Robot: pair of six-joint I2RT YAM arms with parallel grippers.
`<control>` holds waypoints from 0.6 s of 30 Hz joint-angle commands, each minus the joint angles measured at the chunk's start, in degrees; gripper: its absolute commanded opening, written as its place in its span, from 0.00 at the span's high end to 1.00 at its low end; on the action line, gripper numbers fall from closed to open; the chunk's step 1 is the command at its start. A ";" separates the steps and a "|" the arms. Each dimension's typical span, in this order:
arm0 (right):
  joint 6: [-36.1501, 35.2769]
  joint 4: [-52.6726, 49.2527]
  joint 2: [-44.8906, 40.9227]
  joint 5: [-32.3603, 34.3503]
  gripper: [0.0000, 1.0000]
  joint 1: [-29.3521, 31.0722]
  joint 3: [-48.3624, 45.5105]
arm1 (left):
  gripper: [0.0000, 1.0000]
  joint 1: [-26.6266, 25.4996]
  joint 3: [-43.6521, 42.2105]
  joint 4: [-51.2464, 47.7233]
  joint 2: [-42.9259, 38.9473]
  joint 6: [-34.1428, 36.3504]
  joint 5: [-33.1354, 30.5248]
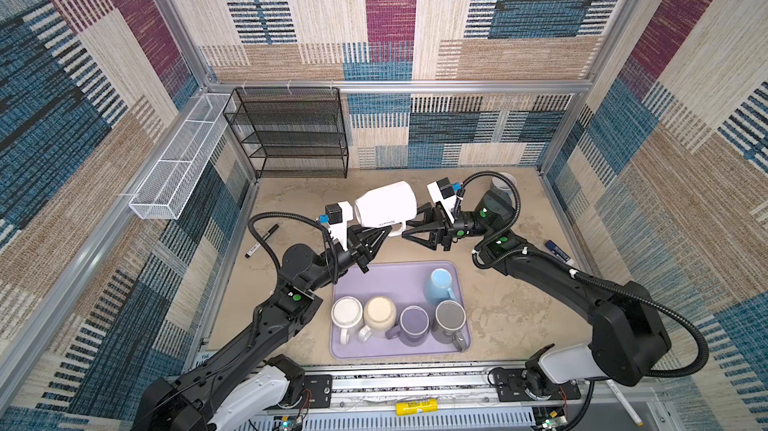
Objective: Turn the mug right side up
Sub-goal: 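Carry the white mug toward the right gripper while the right gripper approaches it, then close the right gripper on the white mug's rim and open the left gripper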
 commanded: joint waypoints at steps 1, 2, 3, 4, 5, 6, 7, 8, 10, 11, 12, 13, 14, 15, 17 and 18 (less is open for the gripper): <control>1.77 4.65 -0.10 -1.49 0.56 0.78 0.66 | 1.00 0.00 0.00 7.80 0.58 -2.22 2.28; 1.91 4.91 -0.11 -1.58 0.58 0.97 0.75 | 1.00 0.00 0.07 8.19 0.85 -2.36 2.65; 2.01 5.12 -0.18 -1.55 0.58 1.20 0.84 | 1.00 0.00 0.10 8.33 1.02 -2.46 3.08; 1.99 5.35 -0.21 -1.58 0.59 1.38 0.82 | 1.00 0.02 0.07 8.48 1.20 -2.55 3.29; 2.21 5.68 -0.19 -1.51 0.60 1.49 0.75 | 1.00 0.00 0.06 8.78 1.34 -2.65 3.47; 2.48 6.06 -0.20 -1.48 0.61 1.59 0.72 | 1.00 0.00 0.14 8.85 1.43 -2.74 3.59; 2.81 6.59 -0.19 -1.49 0.62 1.67 0.62 | 1.00 0.00 0.14 8.87 1.46 -2.74 3.77; 3.40 7.20 -0.11 -1.43 0.63 1.69 0.58 | 1.00 0.00 0.10 8.97 1.45 -2.60 3.98; 4.63 8.39 -0.12 -1.06 0.65 1.78 0.57 | 1.00 0.00 0.06 8.99 1.64 -2.48 4.35; 5.44 8.73 -0.06 -0.79 0.66 1.78 0.62 | 1.00 0.00 0.01 9.08 1.72 -2.33 4.85; 6.26 8.84 -0.02 -0.46 0.67 1.78 0.89 | 1.00 0.00 -0.20 9.16 1.91 -2.13 4.88; 7.10 9.46 0.00 -0.27 0.68 1.86 0.88 | 1.00 0.01 -0.48 9.30 2.01 -2.11 4.64; 8.26 10.54 0.00 -0.01 0.68 1.87 0.69 | 1.00 0.04 -0.74 9.74 2.16 -2.03 4.40; 9.47 11.74 0.01 0.38 0.69 1.87 0.33 | 1.00 0.00 -1.07 10.30 2.29 -2.02 4.31; 11.87 13.96 0.02 0.85 0.70 1.95 -0.19 | 1.00 0.00 -1.33 10.76 2.66 -2.02 4.18; 13.21 15.50 -0.02 1.05 0.70 1.95 -0.53 | 1.00 0.00 -1.32 10.89 2.83 -1.93 4.18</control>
